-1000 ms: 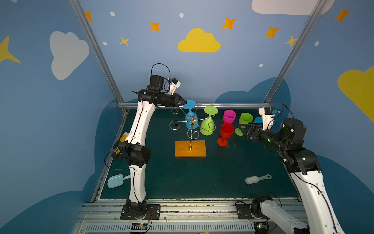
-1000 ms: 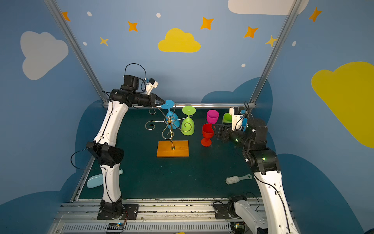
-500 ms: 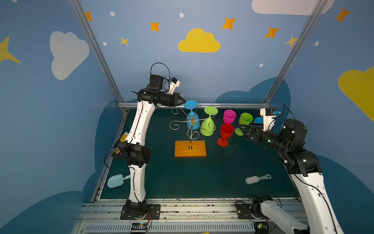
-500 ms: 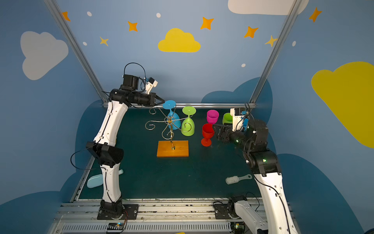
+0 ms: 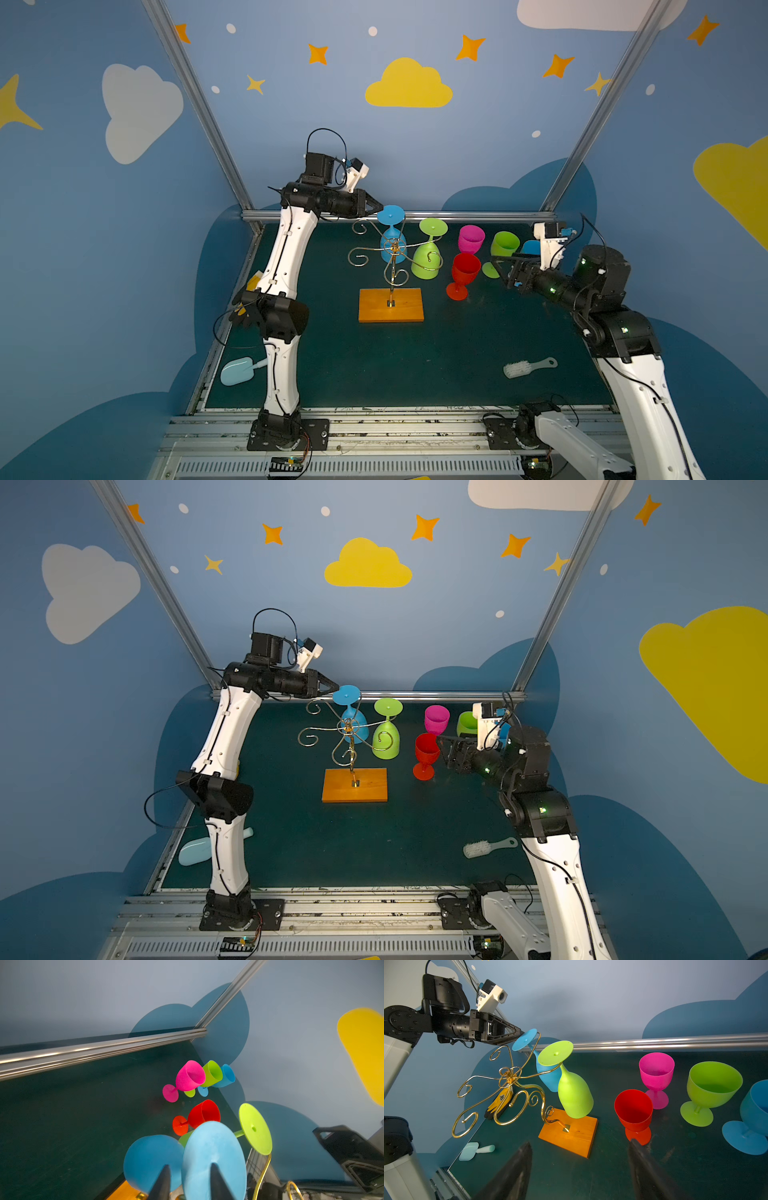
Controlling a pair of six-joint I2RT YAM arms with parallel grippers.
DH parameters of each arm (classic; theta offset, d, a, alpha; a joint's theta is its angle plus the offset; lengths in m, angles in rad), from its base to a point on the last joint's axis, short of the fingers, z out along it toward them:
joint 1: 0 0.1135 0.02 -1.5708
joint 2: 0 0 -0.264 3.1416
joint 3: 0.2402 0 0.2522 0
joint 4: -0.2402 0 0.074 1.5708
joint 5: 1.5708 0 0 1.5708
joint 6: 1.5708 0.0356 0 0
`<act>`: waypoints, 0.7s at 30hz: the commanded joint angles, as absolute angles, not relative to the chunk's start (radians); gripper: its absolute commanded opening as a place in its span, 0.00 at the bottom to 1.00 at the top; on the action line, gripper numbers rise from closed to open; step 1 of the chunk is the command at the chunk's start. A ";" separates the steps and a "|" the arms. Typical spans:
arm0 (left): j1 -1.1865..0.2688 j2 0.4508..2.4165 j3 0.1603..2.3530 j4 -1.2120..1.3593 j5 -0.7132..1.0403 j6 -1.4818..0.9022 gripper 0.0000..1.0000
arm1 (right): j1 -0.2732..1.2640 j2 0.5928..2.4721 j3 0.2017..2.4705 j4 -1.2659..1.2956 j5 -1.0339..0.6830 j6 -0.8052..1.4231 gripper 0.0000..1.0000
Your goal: Take the wine glass off the wine glass rack
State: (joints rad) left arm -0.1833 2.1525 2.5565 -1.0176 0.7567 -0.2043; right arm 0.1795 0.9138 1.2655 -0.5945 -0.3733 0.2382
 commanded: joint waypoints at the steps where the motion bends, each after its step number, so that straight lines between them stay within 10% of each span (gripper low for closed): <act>1: -0.184 2.138 2.572 -1.024 0.773 -0.191 0.54 | 0.183 0.897 1.259 -0.578 -0.359 0.232 0.72; 21: -0.207 2.181 2.629 -1.104 0.706 -0.130 0.42 | 0.183 0.899 1.265 -0.581 -0.359 0.228 0.73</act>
